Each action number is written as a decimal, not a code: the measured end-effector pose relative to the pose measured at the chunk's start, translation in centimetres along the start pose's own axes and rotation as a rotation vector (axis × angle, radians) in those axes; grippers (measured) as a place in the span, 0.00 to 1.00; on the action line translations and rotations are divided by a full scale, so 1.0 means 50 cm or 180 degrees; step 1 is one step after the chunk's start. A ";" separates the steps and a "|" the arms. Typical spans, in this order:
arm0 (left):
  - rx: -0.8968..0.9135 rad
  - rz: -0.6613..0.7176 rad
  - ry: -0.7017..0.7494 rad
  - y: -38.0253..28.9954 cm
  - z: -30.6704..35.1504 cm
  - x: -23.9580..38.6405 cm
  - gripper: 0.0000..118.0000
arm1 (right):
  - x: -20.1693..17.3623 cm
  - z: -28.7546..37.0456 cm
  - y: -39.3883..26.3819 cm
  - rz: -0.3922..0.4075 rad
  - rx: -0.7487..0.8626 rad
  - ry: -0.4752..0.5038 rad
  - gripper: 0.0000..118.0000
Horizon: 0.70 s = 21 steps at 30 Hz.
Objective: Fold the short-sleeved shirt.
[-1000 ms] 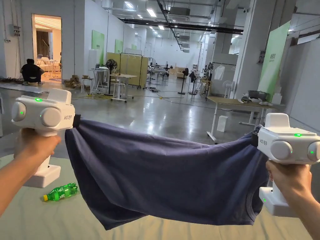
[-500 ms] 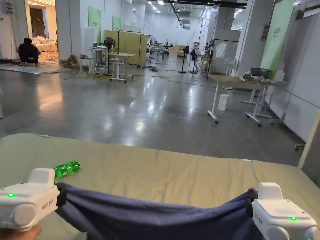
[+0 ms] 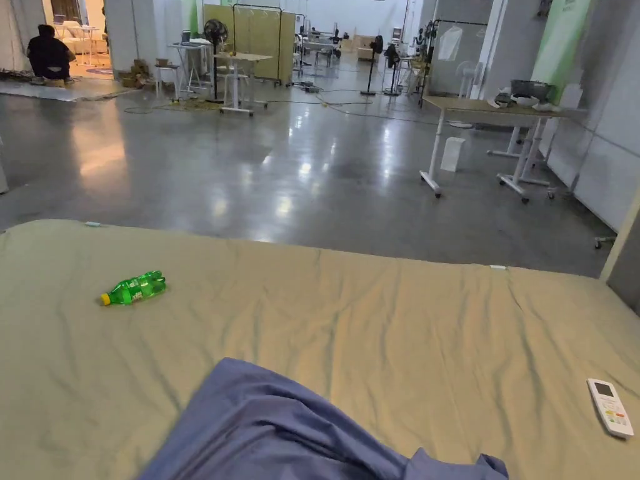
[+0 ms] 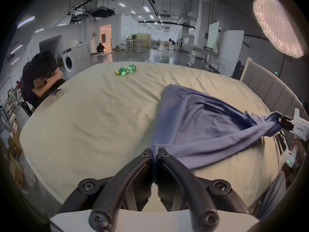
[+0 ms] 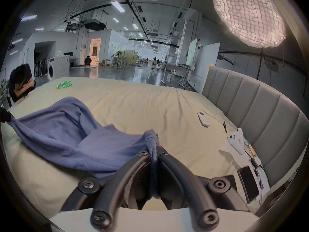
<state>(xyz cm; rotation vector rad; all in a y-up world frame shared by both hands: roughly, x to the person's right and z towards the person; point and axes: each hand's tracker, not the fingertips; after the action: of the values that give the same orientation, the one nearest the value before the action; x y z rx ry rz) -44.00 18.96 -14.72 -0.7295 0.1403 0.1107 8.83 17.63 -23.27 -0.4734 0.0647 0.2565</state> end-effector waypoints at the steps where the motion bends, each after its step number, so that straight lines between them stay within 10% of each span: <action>1: -0.0055 -0.0021 -0.0027 -0.012 0.007 0.004 0.05 | -0.002 0.007 -0.012 0.0061 -0.0038 -0.0009 0.04; 8: -0.0347 -0.0152 -0.0086 -0.061 -0.022 0.021 0.05 | -0.020 -0.006 -0.087 0.0190 -0.0267 0.0047 0.06; 11: -0.0424 -0.0183 -0.0066 -0.068 -0.039 0.026 0.05 | -0.039 0.016 -0.068 0.0137 -0.0323 0.0025 0.28; 16: -0.0247 -0.0202 -0.0017 -0.044 -0.044 0.019 0.53 | -0.057 0.052 -0.025 0.0052 -0.0206 0.0015 0.55; 21: 0.0216 -0.0114 -0.0015 0.010 -0.026 0.040 0.59 | -0.071 0.075 0.039 -0.0162 0.0141 -0.0012 0.67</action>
<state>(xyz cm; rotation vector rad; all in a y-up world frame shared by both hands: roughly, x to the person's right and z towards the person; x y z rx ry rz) -42.23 18.57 -16.33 -0.6637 0.1258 0.0732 4.93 20.21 -20.40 -0.4301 0.0545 0.2056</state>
